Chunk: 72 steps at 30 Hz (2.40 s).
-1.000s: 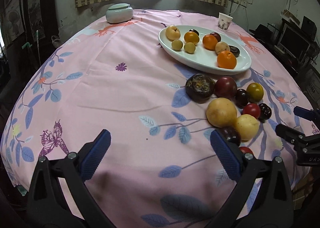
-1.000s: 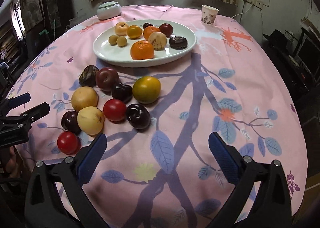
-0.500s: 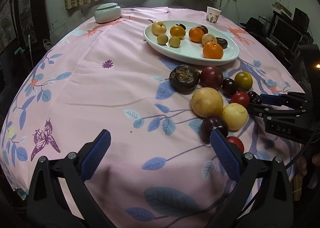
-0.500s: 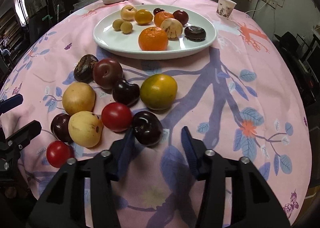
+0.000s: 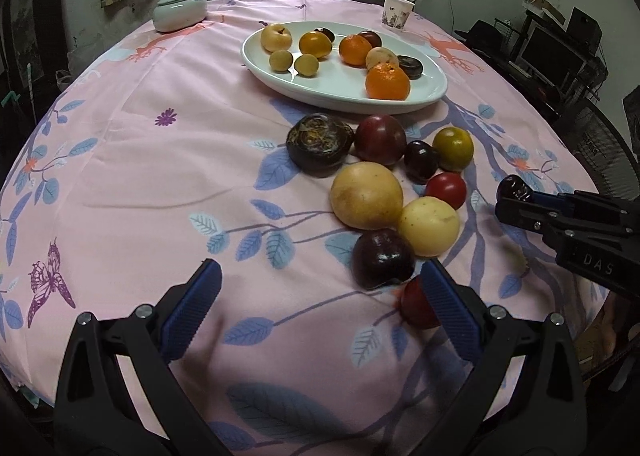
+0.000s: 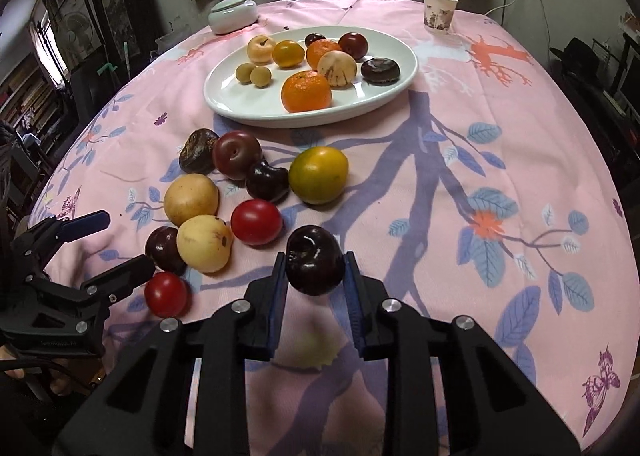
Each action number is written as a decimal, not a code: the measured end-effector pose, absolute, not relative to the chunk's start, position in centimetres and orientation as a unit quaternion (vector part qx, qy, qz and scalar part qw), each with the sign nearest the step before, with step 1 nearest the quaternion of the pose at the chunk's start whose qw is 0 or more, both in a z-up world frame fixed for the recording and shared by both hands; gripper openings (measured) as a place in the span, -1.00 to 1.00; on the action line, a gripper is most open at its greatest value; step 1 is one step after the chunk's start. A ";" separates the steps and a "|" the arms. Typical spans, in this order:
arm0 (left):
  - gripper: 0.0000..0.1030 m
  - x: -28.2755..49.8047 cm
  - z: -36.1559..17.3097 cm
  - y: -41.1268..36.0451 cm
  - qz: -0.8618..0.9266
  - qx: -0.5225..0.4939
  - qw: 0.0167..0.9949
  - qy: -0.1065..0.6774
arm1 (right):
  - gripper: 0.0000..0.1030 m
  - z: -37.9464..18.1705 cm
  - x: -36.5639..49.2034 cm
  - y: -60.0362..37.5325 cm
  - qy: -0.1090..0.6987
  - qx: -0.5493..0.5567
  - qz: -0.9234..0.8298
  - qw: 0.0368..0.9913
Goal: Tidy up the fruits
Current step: 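Grasp a dark plum with the right tool while the left tool grasps another dark plum, then carry both plums onto the white plate and open both tools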
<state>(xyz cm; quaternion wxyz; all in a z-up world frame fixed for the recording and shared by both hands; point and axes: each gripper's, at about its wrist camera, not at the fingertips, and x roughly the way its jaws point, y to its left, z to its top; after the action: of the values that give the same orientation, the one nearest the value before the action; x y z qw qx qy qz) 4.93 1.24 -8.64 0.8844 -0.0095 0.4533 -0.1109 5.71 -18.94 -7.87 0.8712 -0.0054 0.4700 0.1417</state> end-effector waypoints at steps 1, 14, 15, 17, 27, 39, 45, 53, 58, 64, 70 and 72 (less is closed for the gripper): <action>0.96 4.9 -8.6 1.2 -0.115 -0.015 0.882 0.457 | -0.45 -7.9 5.5 -19.1 0.470 -0.002 0.143 0.871; 0.57 7.2 -9.4 0.4 -0.170 -0.062 0.847 0.500 | -0.45 -7.1 4.2 -19.8 0.456 0.015 0.157 0.876; 0.34 7.1 -9.2 0.4 -0.176 -0.066 0.846 0.499 | -0.45 -7.0 4.2 -19.9 0.455 0.016 0.155 0.877; 0.01 6.9 -8.9 0.3 -0.187 -0.069 0.842 0.501 | -0.45 -6.8 4.1 -20.1 0.453 0.019 0.153 0.878; 0.11 7.1 -9.4 0.4 -0.174 -0.068 0.838 0.512 | -0.45 -6.4 3.8 -19.6 0.450 0.017 0.164 0.878; -0.30 5.9 -7.7 1.6 -0.165 -0.060 0.857 0.485 | -0.45 -6.2 3.8 -18.9 0.447 0.016 0.170 0.878; -0.30 5.2 -5.6 2.2 -0.160 -0.051 0.872 0.460 | -0.45 -6.3 4.2 -18.5 0.445 0.020 0.174 0.878; -0.30 6.1 -5.1 2.4 -0.167 -0.056 0.871 0.458 | -0.45 -6.2 4.6 -18.6 0.443 0.019 0.173 0.879; -0.30 7.7 -4.0 2.0 -0.163 -0.040 0.878 0.448 | -0.45 -5.4 6.2 -18.5 0.442 0.011 0.186 0.877; -0.29 13.5 -2.2 1.2 -0.148 -0.023 0.888 0.436 | -0.45 -3.9 12.7 -18.4 0.444 -0.011 0.184 0.877; -0.29 21.5 -2.0 -1.3 -0.148 -0.019 0.880 0.450 | -0.46 -4.5 20.0 -18.7 0.456 -0.022 0.147 0.878; -0.29 23.6 -2.4 -2.2 -0.152 -0.018 0.875 0.459 | -0.46 -5.2 21.5 -18.9 0.465 -0.016 0.146 0.873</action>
<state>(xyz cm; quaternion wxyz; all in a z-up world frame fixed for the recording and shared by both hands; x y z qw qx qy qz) 23.57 -2.16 -2.41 0.8752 -0.0182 0.4591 -0.1517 21.53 -18.90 -5.15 0.8729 -0.0159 0.4653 0.1459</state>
